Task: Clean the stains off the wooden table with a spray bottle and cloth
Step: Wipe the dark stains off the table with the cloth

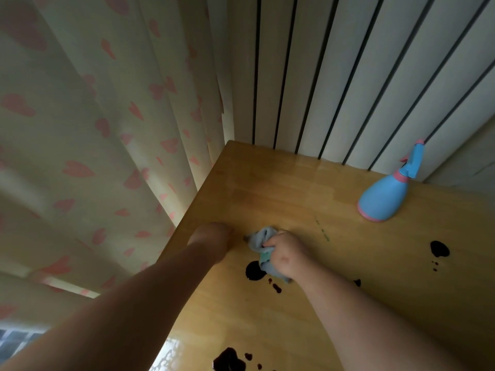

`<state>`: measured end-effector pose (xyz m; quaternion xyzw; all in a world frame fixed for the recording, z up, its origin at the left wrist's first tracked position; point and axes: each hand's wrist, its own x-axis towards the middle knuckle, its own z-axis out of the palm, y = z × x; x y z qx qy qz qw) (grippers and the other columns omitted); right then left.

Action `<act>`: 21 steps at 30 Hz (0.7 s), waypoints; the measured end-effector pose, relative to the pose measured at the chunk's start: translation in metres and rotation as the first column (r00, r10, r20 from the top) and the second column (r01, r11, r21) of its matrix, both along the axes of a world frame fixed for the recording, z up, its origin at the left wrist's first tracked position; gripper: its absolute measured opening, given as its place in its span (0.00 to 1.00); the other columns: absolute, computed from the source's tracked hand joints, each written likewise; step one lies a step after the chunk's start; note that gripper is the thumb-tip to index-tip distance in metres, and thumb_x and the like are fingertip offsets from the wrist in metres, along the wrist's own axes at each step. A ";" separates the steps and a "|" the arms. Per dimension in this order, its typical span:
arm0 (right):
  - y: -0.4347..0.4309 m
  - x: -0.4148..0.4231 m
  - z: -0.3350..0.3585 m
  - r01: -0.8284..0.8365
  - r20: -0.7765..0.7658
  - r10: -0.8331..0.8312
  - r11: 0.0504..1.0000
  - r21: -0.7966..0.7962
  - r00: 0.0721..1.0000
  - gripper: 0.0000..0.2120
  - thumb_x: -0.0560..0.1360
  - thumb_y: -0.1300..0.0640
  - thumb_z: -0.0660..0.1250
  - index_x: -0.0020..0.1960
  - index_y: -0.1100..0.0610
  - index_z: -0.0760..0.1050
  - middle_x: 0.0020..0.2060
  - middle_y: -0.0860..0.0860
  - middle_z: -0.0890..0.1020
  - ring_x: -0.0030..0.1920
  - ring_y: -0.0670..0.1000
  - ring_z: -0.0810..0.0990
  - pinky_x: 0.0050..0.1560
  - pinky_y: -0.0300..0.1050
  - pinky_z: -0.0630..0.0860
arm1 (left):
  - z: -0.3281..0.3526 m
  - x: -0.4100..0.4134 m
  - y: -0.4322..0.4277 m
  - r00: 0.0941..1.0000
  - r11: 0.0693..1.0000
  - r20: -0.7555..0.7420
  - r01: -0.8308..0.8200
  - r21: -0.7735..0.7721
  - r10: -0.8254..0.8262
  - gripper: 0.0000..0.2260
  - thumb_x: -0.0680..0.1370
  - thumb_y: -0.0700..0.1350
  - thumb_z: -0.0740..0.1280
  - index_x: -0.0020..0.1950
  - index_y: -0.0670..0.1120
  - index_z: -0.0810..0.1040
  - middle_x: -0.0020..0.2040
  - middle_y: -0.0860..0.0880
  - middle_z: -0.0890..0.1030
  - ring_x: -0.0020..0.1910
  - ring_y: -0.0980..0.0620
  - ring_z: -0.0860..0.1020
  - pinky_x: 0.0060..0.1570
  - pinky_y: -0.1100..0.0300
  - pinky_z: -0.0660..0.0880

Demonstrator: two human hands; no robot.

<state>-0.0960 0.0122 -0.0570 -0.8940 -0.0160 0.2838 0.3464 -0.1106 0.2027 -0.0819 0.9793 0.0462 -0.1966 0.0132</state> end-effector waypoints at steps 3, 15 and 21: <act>-0.008 0.005 0.011 0.110 0.013 -0.111 0.993 0.032 0.994 0.15 0.80 0.65 0.57 0.60 0.58 0.78 0.58 0.57 0.80 0.55 0.56 0.78 0.59 0.47 0.76 | -0.002 -0.002 0.001 0.999 1.000 0.027 -0.019 -0.014 0.019 0.21 0.80 0.44 0.66 0.72 0.53 0.69 0.67 0.49 0.75 0.64 0.46 0.75 0.60 0.53 0.75; -0.007 -0.031 0.001 -0.172 0.131 0.182 0.982 -0.083 0.975 0.14 0.78 0.58 0.61 0.62 0.50 0.77 0.59 0.49 0.76 0.55 0.52 0.78 0.59 0.49 0.75 | -0.006 -0.004 0.003 0.998 1.000 0.055 0.011 -0.006 -0.010 0.23 0.79 0.43 0.66 0.74 0.53 0.68 0.67 0.48 0.75 0.64 0.47 0.75 0.59 0.54 0.74; -0.008 -0.037 0.001 -0.398 0.047 0.411 0.902 -0.170 0.911 0.30 0.73 0.60 0.73 0.73 0.51 0.67 0.65 0.46 0.66 0.63 0.51 0.72 0.69 0.45 0.67 | -0.007 -0.004 0.004 0.999 1.000 0.040 0.014 -0.008 -0.014 0.27 0.79 0.43 0.66 0.76 0.55 0.64 0.70 0.48 0.73 0.66 0.45 0.73 0.62 0.52 0.74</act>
